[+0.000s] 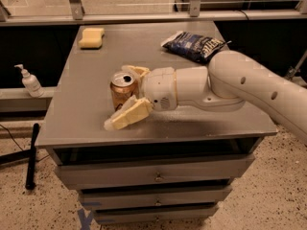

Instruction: Move orange can near sponge

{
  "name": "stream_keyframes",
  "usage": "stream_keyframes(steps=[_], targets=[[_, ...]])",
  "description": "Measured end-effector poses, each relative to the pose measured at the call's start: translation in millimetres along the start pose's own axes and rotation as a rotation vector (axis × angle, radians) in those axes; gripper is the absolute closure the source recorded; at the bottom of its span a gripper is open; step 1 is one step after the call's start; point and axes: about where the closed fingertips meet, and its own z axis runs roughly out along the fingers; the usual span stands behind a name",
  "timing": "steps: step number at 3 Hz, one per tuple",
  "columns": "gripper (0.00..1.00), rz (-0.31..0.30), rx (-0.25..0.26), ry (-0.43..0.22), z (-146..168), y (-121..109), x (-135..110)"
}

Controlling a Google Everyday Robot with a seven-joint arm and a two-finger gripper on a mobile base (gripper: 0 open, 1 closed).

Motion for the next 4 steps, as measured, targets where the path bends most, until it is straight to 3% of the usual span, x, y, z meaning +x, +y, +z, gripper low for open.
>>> stream_keyframes(steps=[2, 4], targets=[[0.36, 0.001, 0.009, -0.018, 5.7, -3.0, 12.3], [0.83, -0.036, 0.091, -0.009, -27.8, -39.8, -2.7]])
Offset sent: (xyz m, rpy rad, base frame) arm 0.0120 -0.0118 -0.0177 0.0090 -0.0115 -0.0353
